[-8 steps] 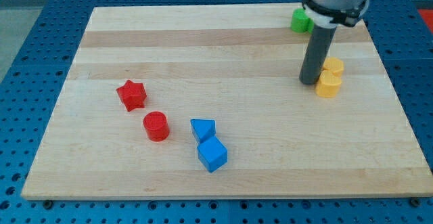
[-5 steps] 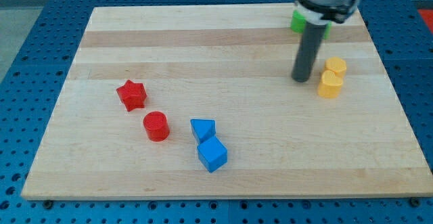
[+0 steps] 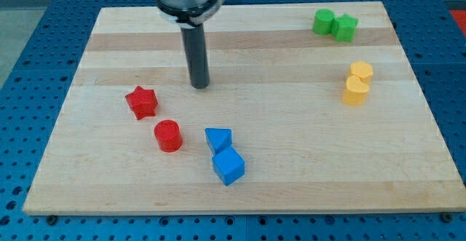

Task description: Push the red circle into the red star

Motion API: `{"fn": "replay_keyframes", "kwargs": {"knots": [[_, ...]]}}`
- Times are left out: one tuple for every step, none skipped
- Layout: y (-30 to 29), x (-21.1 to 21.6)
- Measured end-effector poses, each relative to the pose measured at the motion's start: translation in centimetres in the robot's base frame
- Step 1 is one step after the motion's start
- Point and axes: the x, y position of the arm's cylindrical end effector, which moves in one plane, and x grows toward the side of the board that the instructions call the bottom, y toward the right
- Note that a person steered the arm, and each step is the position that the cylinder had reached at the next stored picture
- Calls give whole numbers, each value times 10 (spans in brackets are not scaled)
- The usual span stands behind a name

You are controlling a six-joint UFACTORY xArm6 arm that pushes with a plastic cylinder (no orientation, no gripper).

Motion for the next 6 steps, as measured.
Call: {"fn": "replay_keyframes", "kwargs": {"knots": [[-29,-14],[-64,-25],[-94,-30],[-136,-30],[-185,-18],[-220,20]]}}
